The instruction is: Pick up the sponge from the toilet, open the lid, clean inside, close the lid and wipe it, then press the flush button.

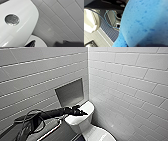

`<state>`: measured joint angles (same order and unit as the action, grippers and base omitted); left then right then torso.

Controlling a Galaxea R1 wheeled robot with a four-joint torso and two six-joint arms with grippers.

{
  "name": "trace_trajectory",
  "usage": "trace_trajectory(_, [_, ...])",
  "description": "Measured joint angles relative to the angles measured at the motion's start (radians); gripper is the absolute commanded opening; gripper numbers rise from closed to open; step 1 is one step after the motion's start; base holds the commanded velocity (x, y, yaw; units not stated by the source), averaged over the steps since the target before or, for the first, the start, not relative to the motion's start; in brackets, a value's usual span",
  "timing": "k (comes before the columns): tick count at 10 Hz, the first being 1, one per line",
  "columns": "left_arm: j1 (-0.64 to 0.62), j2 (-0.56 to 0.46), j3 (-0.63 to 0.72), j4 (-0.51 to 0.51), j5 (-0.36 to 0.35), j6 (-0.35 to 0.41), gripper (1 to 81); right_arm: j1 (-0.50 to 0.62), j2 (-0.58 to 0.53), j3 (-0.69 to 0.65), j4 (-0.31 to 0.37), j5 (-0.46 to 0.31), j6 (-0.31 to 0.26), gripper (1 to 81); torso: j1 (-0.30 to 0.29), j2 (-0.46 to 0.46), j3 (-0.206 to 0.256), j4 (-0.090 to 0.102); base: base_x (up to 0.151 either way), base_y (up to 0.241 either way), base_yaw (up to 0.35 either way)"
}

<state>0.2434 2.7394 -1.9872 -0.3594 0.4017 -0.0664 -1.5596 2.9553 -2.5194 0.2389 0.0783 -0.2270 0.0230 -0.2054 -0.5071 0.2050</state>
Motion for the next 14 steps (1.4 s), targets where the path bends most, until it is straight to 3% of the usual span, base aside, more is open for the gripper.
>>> trace_trajectory(2, [-0.049,0.049,-0.042,-0.001,0.004,-0.001,81.1,0.0,0.0,0.0,0.0,0.0,0.0,1.0,0.001,0.0,-0.021,0.005,0.0,0.0,0.0])
trace_trajectory(5, [-0.108,0.059,-0.068,-0.005,0.004,-0.002,81.1,0.009,-0.001,0.0,0.0,0.001,-0.001,1.0,0.001,0.001,-0.049,0.046,0.0,0.0,0.0])
trace_trajectory(9, [-0.104,0.137,-0.148,-0.003,0.01,-0.002,81.1,0.009,0.0,0.0,0.0,0.003,0.0,1.0,0.002,0.002,-0.05,0.046,0.0,0.0,0.0])
trace_trajectory(14, [-0.103,0.274,-0.387,0.058,0.011,-0.002,81.1,0.008,0.006,0.0,0.0,0.001,0.0,1.0,0.002,0.002,-0.05,0.046,0.0,0.0,0.0])
